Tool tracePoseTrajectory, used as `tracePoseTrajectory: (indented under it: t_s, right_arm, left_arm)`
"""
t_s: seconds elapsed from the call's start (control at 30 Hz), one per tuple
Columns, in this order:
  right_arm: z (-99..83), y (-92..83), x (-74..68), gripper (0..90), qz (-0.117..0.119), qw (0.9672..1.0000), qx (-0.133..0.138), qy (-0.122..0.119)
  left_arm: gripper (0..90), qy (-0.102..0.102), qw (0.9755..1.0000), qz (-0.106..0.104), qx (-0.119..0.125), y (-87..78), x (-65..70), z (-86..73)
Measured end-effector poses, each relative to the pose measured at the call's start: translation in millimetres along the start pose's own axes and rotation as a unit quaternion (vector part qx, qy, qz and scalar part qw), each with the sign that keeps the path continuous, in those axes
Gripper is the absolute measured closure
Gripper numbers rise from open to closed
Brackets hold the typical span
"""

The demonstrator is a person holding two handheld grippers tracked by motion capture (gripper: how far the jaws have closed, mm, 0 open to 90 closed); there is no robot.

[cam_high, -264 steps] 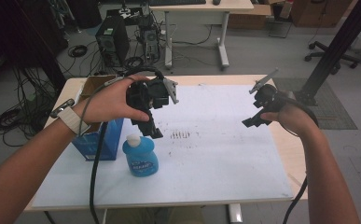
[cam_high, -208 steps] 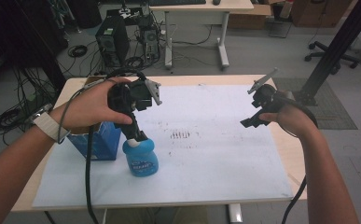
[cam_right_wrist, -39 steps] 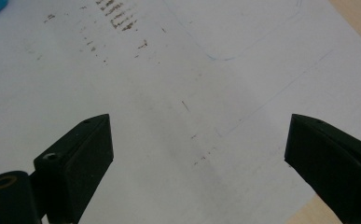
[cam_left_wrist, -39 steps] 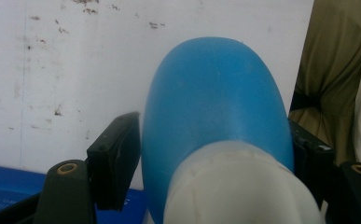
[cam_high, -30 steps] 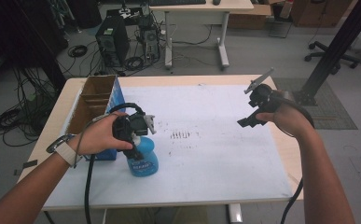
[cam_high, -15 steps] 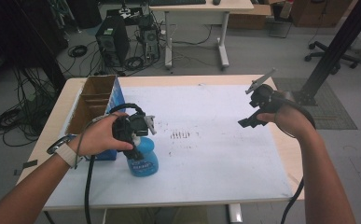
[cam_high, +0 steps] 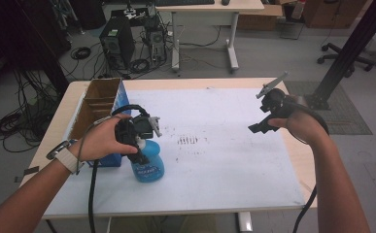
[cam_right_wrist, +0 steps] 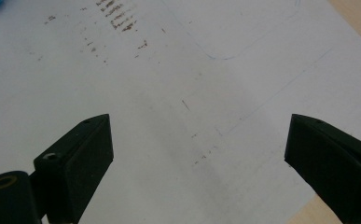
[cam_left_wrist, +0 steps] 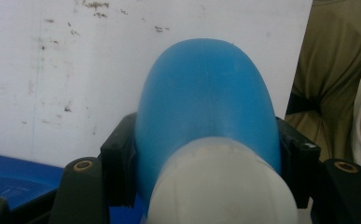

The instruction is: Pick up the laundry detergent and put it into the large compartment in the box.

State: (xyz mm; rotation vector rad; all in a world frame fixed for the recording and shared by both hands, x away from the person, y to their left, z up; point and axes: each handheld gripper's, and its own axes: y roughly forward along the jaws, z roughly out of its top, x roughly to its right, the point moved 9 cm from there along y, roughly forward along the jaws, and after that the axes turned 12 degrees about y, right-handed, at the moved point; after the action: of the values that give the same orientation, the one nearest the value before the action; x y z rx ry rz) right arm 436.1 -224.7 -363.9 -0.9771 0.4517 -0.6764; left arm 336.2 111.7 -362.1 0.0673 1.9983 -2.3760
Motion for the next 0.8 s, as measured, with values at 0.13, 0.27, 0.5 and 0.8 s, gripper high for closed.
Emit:
tracePoseTrajectory:
  t_s: [0.13,0.27,0.5,0.8]
  right_arm:
    - [0.5,-0.3,-0.4,7.8,0.000,1.0000,0.001,-0.001]
    - [0.6,-1.1,-0.7,7.8,0.000,1.0000,0.002,-0.001]
    - [-0.7,-3.2,-0.5,7.8,0.000,1.0000,0.006,0.000]
    - [-1.9,-4.6,-0.5,7.8,0.000,1.0000,0.008,0.000]
  left_arm:
    - [37.3,-0.004,1.0000,0.006,0.000,-6.0,-0.3,1.8]
    - [37.3,-0.009,0.9999,0.010,-0.003,-10.4,0.4,2.5]
    - [37.3,-0.023,0.9995,0.019,-0.004,-19.9,-0.5,4.7]
    - [37.2,-0.039,0.9988,0.028,-0.006,-33.9,-2.0,7.3]
